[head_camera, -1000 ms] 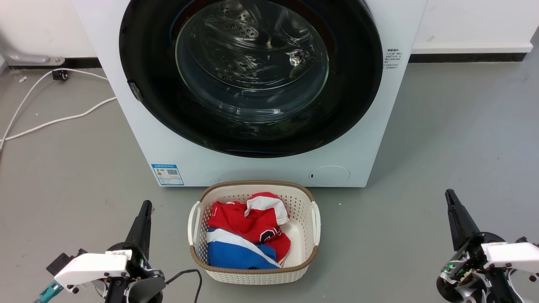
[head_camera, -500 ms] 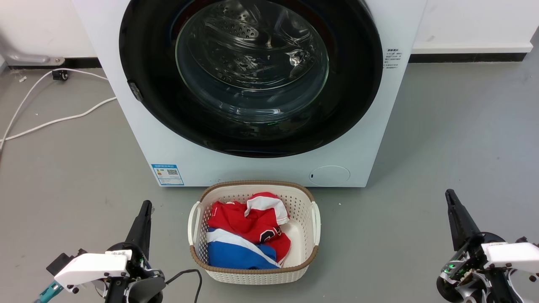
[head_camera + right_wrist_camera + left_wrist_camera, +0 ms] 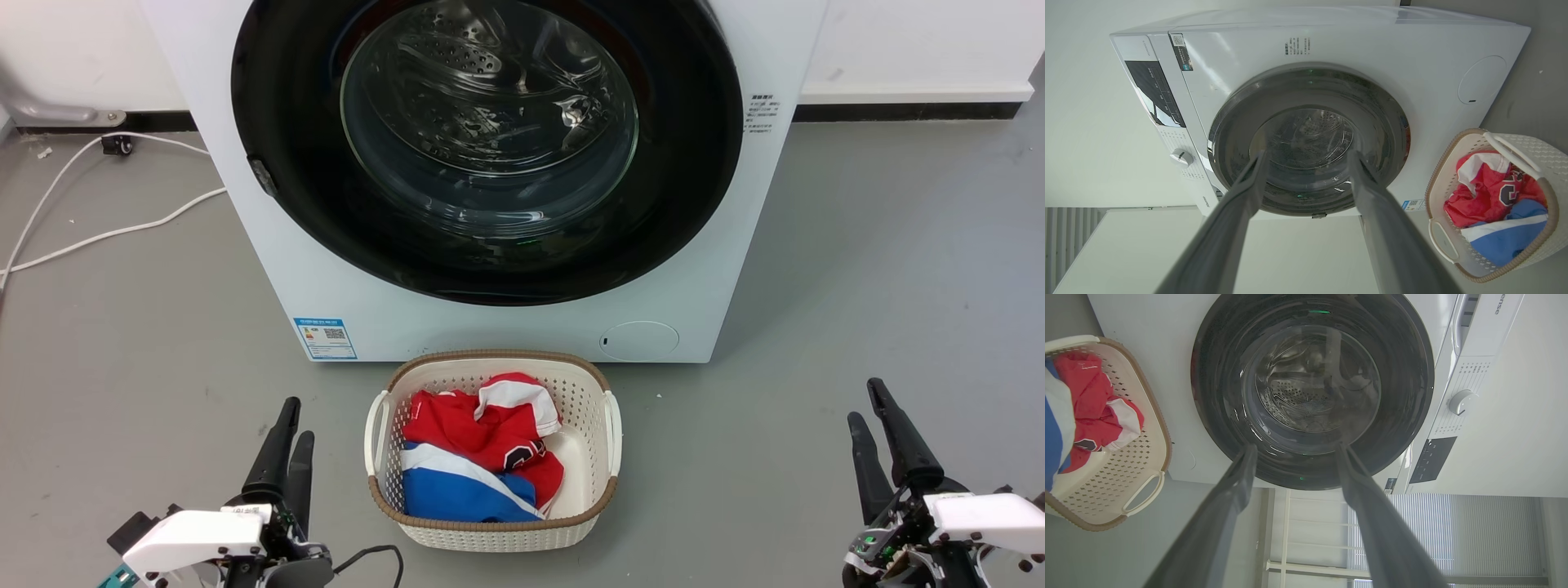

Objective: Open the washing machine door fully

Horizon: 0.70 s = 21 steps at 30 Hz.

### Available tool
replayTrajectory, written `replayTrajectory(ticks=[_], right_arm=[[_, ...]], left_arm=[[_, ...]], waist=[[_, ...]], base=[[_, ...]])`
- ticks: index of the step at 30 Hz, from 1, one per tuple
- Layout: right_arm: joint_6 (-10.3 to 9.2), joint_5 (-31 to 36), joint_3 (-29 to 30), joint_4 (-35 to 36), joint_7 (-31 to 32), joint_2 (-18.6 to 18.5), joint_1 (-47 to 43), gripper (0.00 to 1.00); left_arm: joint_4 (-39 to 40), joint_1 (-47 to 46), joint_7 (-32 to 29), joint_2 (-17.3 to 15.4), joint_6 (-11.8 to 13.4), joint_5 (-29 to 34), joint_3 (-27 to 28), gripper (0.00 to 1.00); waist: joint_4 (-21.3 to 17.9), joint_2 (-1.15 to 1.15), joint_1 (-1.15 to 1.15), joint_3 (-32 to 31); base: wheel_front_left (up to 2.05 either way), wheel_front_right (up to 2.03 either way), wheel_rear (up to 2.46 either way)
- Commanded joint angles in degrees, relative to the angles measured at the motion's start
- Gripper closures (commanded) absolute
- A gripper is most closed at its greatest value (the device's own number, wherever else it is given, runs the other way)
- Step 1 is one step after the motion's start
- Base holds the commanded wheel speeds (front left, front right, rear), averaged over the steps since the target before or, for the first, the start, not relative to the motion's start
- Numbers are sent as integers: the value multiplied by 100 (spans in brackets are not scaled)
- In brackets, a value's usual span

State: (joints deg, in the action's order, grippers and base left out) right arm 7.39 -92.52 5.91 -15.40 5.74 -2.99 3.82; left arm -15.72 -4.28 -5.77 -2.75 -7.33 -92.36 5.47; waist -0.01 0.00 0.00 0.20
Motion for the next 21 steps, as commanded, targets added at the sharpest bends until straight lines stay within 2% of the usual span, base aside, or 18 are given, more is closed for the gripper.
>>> replayTrajectory(ticks=[1, 9, 21], right_arm=[[1, 69, -45, 153, -68, -10, 91, 0], [2, 328, -214, 285, -310, -64, 44, 0], [4, 1615, -317, 492, -612, -116, 26, 0]], left_arm=[[139, -120, 72, -12, -5, 8, -90, 0], [267, -146, 314, -55, -7, 261, -378, 0], [534, -179, 613, -87, -9, 1646, -629, 0]], waist=[[0, 0, 0, 2], [3, 0, 0, 7], [10, 0, 0, 9]], base=[[0, 0, 0], [0, 0, 0], [0, 0, 0]])
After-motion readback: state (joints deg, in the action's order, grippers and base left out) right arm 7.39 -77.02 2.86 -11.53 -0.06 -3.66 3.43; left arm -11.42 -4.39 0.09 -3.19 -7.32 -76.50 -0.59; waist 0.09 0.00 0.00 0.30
